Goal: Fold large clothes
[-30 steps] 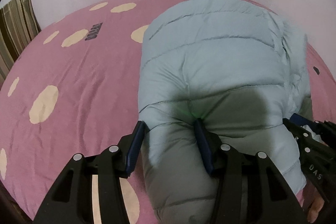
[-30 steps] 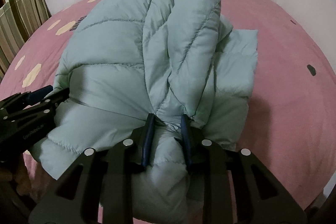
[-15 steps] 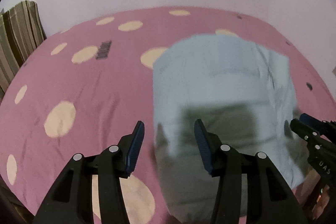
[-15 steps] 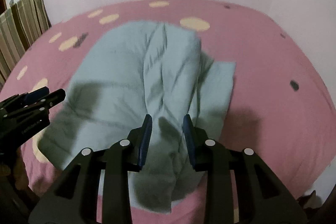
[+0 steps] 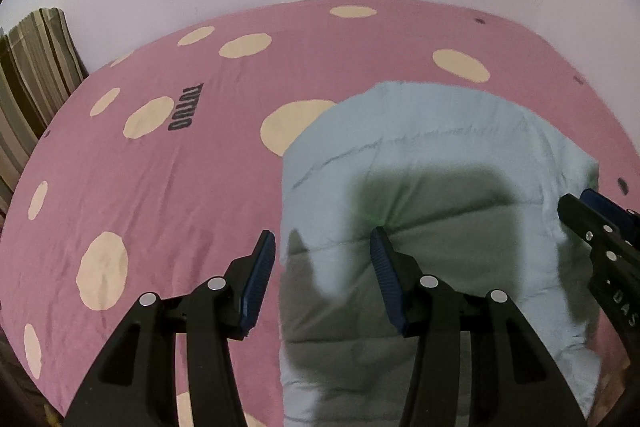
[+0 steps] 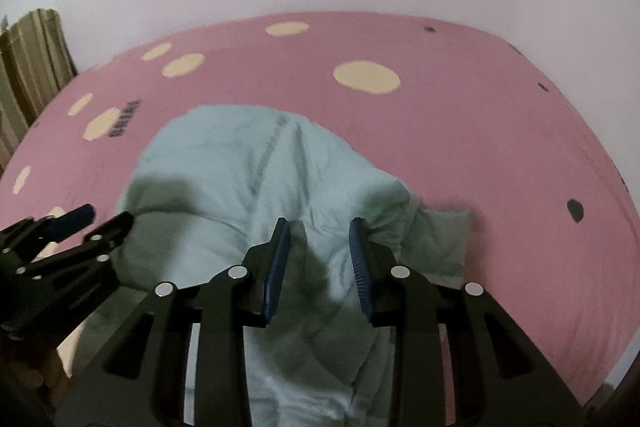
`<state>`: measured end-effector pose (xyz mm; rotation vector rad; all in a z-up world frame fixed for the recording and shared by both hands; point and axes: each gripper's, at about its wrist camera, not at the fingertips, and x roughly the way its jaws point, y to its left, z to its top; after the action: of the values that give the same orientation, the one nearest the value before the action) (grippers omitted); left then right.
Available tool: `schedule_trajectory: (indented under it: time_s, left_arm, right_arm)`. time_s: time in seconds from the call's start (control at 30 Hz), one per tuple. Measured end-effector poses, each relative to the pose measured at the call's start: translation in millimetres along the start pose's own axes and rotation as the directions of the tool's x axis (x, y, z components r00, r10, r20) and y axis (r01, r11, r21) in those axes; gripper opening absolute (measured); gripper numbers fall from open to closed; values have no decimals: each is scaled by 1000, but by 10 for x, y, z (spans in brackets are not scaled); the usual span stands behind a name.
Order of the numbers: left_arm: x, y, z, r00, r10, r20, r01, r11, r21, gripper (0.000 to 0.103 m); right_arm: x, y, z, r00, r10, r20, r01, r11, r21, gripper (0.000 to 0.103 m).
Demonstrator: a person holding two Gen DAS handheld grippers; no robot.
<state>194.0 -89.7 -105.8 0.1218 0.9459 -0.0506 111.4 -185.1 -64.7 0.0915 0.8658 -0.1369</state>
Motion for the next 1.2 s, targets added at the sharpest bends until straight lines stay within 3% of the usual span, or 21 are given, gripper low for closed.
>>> schedule_trajectory:
  time_s: [0.2, 0.47, 0.87, 1.2]
  left_arm:
    - [201, -149, -67, 999, 38, -21, -37, 998, 45, 50]
    - [455, -191, -75, 998, 26, -56, -25, 999, 25, 48]
    - [594, -240, -152, 999, 38, -10, -38, 999, 16, 49]
    - [473, -243, -111, 999, 34, 20, -34, 999, 17, 50]
  right_arm:
    - [289, -51, -103, 999, -11, -47, 12, 1000, 17, 31]
    - [576, -98, -175, 997, -6, -83, 10, 999, 41, 30]
    - [658, -77, -253, 998, -26, -52, 28, 999, 36, 30]
    - [568, -32, -256, 998, -49, -24, 50, 999, 15, 32]
